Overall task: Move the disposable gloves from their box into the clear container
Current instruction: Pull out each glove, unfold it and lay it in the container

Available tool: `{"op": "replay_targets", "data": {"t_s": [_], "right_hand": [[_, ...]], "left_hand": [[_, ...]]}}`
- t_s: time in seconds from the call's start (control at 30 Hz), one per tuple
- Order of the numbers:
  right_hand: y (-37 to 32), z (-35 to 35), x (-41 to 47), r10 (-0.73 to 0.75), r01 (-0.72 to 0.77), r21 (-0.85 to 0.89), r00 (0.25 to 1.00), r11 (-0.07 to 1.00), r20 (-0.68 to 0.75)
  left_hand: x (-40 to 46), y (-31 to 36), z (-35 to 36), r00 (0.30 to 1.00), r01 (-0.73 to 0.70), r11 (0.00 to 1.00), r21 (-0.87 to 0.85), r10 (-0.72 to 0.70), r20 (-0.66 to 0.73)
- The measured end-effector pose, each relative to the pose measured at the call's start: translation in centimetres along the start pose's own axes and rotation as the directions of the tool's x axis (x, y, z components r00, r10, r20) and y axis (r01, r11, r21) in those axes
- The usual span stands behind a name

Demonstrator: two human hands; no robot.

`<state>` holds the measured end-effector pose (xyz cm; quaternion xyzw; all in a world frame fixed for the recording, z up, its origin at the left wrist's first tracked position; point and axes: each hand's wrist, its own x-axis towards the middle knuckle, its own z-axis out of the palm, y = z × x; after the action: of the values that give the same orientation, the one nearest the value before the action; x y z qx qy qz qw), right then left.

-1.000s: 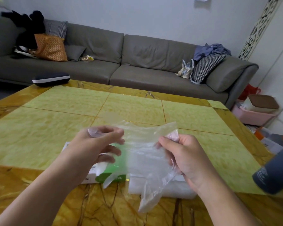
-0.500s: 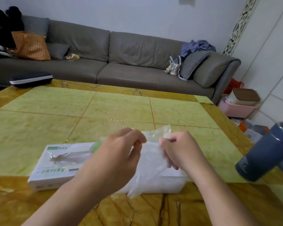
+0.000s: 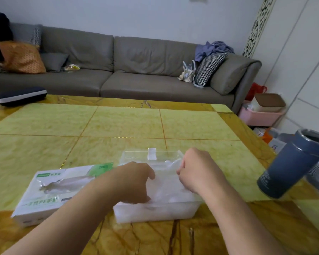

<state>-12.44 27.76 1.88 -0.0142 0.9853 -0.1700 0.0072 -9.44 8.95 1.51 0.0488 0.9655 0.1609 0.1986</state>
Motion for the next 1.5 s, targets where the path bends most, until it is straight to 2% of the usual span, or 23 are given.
{"op": "replay_targets", "data": {"t_s": [0.13,0.27,0.33,0.43,0.5,0.57,0.6,0.7,0.77,0.83,0.93,1.0,1.07,1.13,1.3,1.5], "right_hand": [[-0.1,-0.6,-0.1,-0.017,0.013,-0.140,0.999,0.990,-0.028],[-0.6,-1.8,-1.2,-0.013,0.007,-0.164,0.999,0.986,-0.034],[-1.2,-2.9,-2.2,-0.034,0.018,-0.150,0.994,0.989,-0.102],[-2.8,-4.2,-3.7,-0.218,0.222,-0.009,0.944,0.975,-0.247],[-4.1,-4.0,-4.5,-0.331,0.354,0.166,0.931,0.920,-0.151],[-5.0,-2.8,-4.5,-0.340,0.324,0.242,0.940,0.915,0.027],[-5.0,-2.1,-4.2,-0.311,0.284,0.220,0.946,0.933,0.095],[-4.1,-1.1,-2.8,-0.210,0.192,0.106,0.955,0.976,0.207],[-3.3,-0.8,-2.4,-0.186,0.186,0.030,0.939,0.982,0.287],[-2.7,-0.4,-2.3,-0.182,0.219,-0.075,0.923,0.973,0.340],[-2.2,0.2,-2.4,-0.186,0.250,-0.163,0.925,0.954,0.332],[-2.2,0.5,-2.2,-0.178,0.250,-0.171,0.919,0.953,0.351],[-2.3,1.0,-1.9,-0.161,0.243,-0.183,0.913,0.953,0.376],[-2.4,1.4,-1.6,-0.149,0.238,-0.201,0.914,0.950,0.377],[-2.6,1.4,-2.0,-0.134,0.215,-0.255,0.944,0.943,0.301],[-3.0,1.3,-2.3,-0.117,0.222,-0.276,0.929,0.935,0.351]], "left_hand": [[0.1,0.9,-0.7,0.999,-0.014,0.986,0.165,0.008,0.042],[0.5,1.2,0.3,0.998,-0.048,0.972,0.231,0.036,0.056],[0.7,1.1,0.7,0.996,-0.054,0.968,0.245,0.034,0.084],[0.5,1.4,0.8,0.995,-0.041,0.962,0.269,0.016,0.096],[0.1,2.0,0.6,0.994,-0.064,0.956,0.285,0.037,0.099],[-0.1,2.3,0.5,0.987,-0.101,0.930,0.353,0.050,0.151],[0.1,2.2,0.6,0.983,-0.120,0.917,0.381,0.054,0.178],[0.6,1.2,1.0,0.990,-0.098,0.941,0.323,0.060,0.125],[0.5,1.0,0.9,0.990,-0.095,0.953,0.286,0.062,0.124],[0.7,0.9,0.6,0.982,-0.093,0.968,0.233,0.052,0.179],[0.2,1.1,-0.8,0.975,-0.077,0.989,0.125,0.048,0.219],[0.0,1.4,-1.0,0.994,-0.065,0.990,0.123,0.054,0.091],[-0.1,1.9,-0.4,0.994,-0.033,0.984,0.177,0.051,-0.096],[0.0,2.6,0.7,0.985,0.003,0.981,0.192,0.030,-0.169],[-0.4,2.6,1.6,0.998,0.056,0.977,0.205,-0.061,0.018],[0.3,2.5,1.0,0.980,-0.014,0.959,0.282,-0.043,0.195]]}}
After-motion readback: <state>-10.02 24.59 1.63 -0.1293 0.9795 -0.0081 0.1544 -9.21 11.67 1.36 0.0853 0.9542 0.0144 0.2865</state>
